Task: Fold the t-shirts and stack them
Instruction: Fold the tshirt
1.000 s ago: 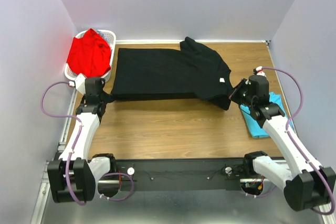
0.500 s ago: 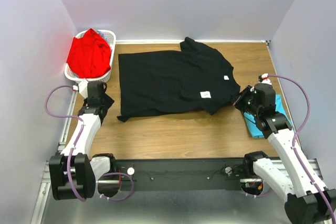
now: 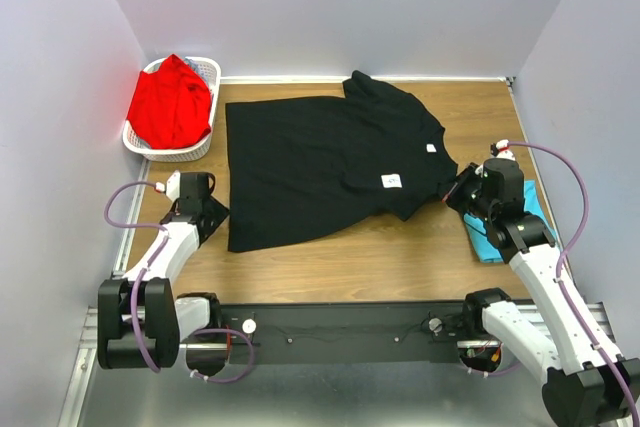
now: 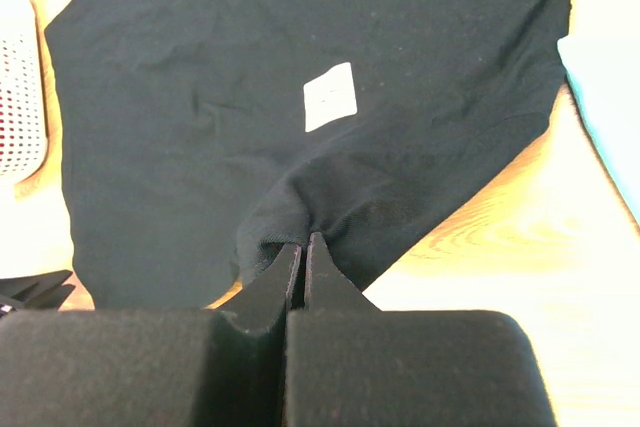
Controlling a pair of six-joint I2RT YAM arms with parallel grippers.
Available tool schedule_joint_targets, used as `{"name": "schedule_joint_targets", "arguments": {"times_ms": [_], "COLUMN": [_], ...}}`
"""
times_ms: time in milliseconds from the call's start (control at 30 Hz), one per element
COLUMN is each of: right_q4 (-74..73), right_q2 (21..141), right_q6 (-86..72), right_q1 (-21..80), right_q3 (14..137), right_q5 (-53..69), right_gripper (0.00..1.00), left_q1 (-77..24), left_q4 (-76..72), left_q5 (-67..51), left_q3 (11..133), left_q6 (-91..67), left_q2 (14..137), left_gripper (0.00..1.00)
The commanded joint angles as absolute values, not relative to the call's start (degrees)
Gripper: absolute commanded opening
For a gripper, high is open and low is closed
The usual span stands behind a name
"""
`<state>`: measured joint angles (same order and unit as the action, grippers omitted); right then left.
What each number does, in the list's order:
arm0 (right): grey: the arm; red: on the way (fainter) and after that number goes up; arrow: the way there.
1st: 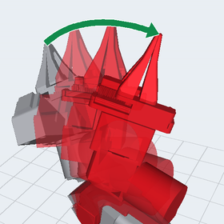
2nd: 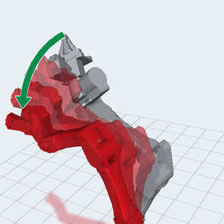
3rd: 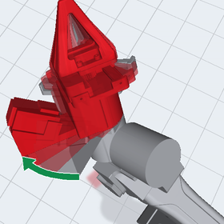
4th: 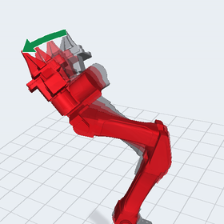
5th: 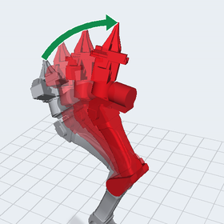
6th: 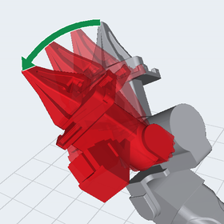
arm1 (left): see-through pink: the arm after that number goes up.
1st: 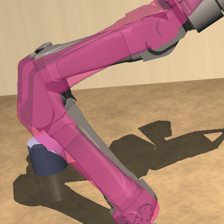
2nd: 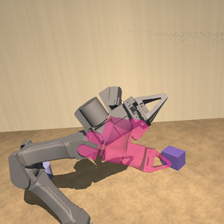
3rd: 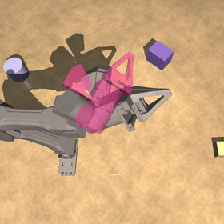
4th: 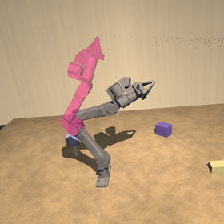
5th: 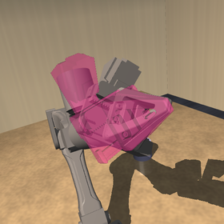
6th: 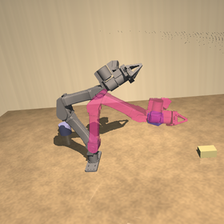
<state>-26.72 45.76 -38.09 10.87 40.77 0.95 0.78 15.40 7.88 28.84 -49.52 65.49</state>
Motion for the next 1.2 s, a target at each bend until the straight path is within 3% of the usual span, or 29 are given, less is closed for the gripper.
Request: {"name": "schedule_joint_targets", "arguments": {"times_ms": [0,267,600,1067,1167], "right_q4": [-28.0,-28.0,-27.9,-27.4,-27.2], "right_q2": [45.7,47.1,47.4,47.8,48.1], "right_q6": [-37.9,-37.1,-36.9,-36.6,-36.1], "right_q1": [10.7,10.7,10.7,10.6,10.7], "right_q3": [42.5,43.0,42.7,42.2,42.4], "right_q5": [2.0,1.8,1.5,2.7,3.5], "right_gripper": [0.01,0.0,0.01,0.0,0.0], "left_q1": [0.3,-2.4,-10.2,-14.1,-14.1], "left_q4": [12.6,6.4,6.9,23.5,23.8], "left_q5": [5.8,2.0,2.2,18.0,16.1], "left_q3": [28.6,30.5,37.2,39.6,37.5], "left_q6": [-50.8,-47.2,-48.0,-55.5,-57.4], "left_q2": [66.3,73.3,77.1,69.4,68.2], "left_gripper": [0.42,0.46,0.36,0.33,0.33]}}
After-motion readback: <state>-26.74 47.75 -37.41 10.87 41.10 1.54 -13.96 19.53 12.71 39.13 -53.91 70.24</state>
